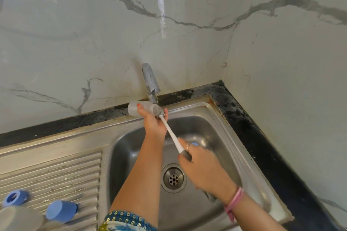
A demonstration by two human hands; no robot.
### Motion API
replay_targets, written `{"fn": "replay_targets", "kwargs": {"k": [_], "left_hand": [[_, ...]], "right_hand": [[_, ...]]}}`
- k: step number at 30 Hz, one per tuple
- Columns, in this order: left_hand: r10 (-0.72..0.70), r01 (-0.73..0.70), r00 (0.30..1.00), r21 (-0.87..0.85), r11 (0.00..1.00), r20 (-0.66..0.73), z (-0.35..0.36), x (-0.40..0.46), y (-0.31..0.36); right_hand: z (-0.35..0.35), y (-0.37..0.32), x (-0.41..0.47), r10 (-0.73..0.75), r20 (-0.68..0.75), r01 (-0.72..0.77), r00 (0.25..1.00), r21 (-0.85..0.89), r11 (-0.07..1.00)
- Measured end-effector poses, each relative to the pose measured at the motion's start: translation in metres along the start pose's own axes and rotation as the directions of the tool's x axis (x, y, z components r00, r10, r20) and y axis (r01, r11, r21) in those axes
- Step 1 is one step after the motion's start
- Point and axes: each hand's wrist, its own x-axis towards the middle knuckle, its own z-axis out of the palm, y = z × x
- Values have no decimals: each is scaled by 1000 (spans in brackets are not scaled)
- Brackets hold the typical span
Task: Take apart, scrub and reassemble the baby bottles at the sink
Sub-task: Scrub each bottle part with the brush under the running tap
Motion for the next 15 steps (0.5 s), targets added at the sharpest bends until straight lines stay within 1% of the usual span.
{"fn": "replay_targets", "kwargs": {"k": [2, 4, 7, 10, 11, 12, 13, 14, 15], "left_hand": [[-13, 15, 999, 45, 999, -38, 5, 2, 1], [-18, 25, 997, 82, 996, -80, 8, 4, 2], [-30, 48, 989, 119, 992, -148, 6, 5, 2], [1, 45, 981, 231, 972, -194, 2, 8, 13], [1, 51, 982, 273, 961, -189, 1, 9, 17], [-2, 55, 986, 312, 949, -168, 0, 9, 21], [-4, 52, 991, 345, 937, -137, -1, 9, 23], [1, 42, 994, 394, 918, -109, -1, 8, 24], [11, 28, 997, 460, 888, -81, -1, 6, 24]], "right_hand": [[2, 11, -7, -68, -66, 63, 995, -74, 995], [-1, 21, -11, -108, -105, 94, 989, -133, 987], [-4, 32, -17, -136, -122, 108, 983, -210, 972], [-2, 46, -26, -189, -147, 146, 971, -261, 954], [-3, 51, -28, -218, -158, 166, 963, -285, 944], [-5, 55, -29, -238, -149, 174, 960, -346, 922], [-8, 57, -29, -255, -123, 174, 959, -455, 873], [-11, 58, -26, -285, -91, 177, 954, -599, 781], [-15, 59, -24, -307, -69, 174, 949, -698, 695]]}}
